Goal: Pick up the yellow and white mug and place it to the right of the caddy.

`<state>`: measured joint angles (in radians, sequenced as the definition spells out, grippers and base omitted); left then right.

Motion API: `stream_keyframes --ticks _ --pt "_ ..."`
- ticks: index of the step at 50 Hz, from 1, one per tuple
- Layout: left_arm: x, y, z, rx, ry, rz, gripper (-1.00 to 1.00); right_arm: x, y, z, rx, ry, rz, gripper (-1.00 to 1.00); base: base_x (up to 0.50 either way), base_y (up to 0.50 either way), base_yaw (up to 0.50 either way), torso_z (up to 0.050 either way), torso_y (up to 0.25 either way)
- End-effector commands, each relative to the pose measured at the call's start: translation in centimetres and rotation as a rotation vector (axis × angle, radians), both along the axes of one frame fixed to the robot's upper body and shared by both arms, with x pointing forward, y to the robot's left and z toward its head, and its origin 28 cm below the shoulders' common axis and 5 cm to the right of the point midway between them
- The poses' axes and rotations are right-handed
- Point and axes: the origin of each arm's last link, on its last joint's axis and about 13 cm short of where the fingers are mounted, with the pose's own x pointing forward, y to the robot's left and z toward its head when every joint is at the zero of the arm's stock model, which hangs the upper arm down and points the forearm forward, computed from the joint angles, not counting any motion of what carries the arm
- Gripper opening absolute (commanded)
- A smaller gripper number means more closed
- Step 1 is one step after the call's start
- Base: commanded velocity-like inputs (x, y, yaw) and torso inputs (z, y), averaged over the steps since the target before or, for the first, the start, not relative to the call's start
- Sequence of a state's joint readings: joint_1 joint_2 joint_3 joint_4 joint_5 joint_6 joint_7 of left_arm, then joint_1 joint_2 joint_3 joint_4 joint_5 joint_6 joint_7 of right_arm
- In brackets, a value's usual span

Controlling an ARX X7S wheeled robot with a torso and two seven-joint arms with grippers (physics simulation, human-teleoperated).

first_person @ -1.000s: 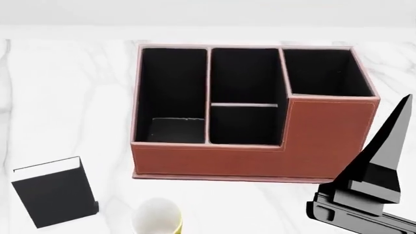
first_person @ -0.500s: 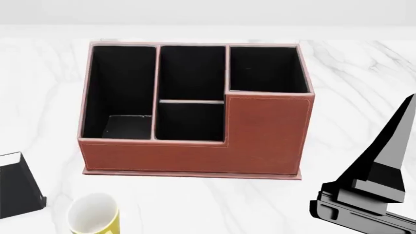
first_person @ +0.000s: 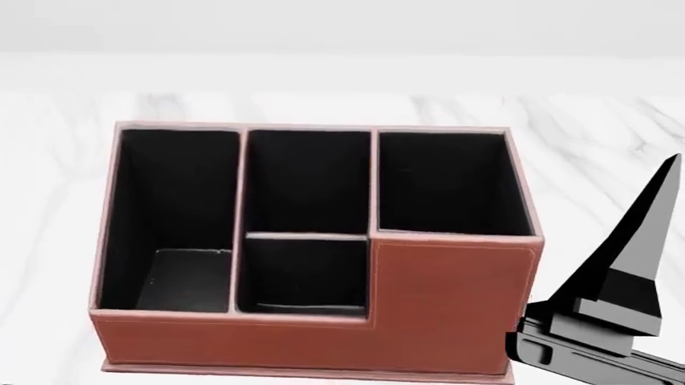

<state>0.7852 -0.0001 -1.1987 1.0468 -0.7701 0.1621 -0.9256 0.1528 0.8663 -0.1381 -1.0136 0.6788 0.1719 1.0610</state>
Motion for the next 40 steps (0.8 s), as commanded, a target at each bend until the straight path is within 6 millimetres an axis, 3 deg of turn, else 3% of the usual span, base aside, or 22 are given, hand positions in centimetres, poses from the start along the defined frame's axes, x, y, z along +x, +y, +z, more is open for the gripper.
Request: stream_keyframes --ticks 1,17,35,40 --pt "0.0 0.0 0.0 0.000 0.001 -0.003 1.00 -0.1 0.0 0.0 -0.001 -0.002 0.003 1.00 0.46 0.00 0.00 0.000 0.000" --pt "0.1 -0.1 -0.1 -0.001 0.004 -0.012 1.00 0.0 0.2 -0.1 0.003 0.007 0.007 1.00 0.43 0.00 0.00 0.000 0.001" --pt "0.2 -0.1 -0.2 0.001 0.005 -0.014 1.00 -0.1 1.4 -0.6 -0.119 0.138 0.056 1.00 0.00 0.00 0.00 0.000 0.001" --pt "0.3 -0.2 -0.2 0.002 0.007 -0.016 1.00 0.4 2.5 -2.1 -0.217 0.259 0.120 1.00 0.00 0.00 0.00 0.000 0.000"
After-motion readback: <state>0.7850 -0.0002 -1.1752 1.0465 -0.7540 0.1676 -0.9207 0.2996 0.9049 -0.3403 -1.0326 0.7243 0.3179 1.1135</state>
